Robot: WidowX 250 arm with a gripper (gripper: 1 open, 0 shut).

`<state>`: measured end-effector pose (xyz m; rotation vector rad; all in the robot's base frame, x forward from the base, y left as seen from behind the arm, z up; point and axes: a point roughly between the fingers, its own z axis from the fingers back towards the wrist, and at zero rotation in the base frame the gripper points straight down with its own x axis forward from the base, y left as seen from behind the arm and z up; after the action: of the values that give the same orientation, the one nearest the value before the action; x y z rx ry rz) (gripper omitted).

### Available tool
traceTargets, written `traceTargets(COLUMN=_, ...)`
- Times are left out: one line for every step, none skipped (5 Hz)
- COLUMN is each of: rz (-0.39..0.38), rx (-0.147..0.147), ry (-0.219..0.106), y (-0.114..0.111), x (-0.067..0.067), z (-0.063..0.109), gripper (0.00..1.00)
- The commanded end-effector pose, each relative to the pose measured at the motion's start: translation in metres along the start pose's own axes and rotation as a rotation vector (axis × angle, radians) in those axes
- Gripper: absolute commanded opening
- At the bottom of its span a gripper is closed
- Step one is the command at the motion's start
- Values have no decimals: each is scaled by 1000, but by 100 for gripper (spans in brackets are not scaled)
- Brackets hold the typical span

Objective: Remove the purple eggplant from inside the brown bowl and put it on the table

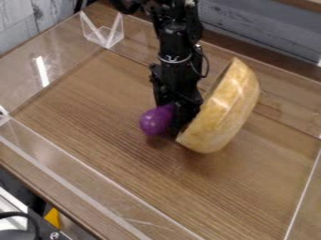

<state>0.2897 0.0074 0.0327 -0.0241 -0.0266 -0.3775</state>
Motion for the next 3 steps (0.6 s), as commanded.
traceTargets(rz=30, rx=30, ry=-51, y=5, x=9, z=26, gripper=0)
traceTargets(rz=65, rx=28, ry=-46, y=5, x=8, z=36, gripper=0)
traceTargets(rz=76, rx=36, ry=-40, y=15, x=2, z=35, gripper=0)
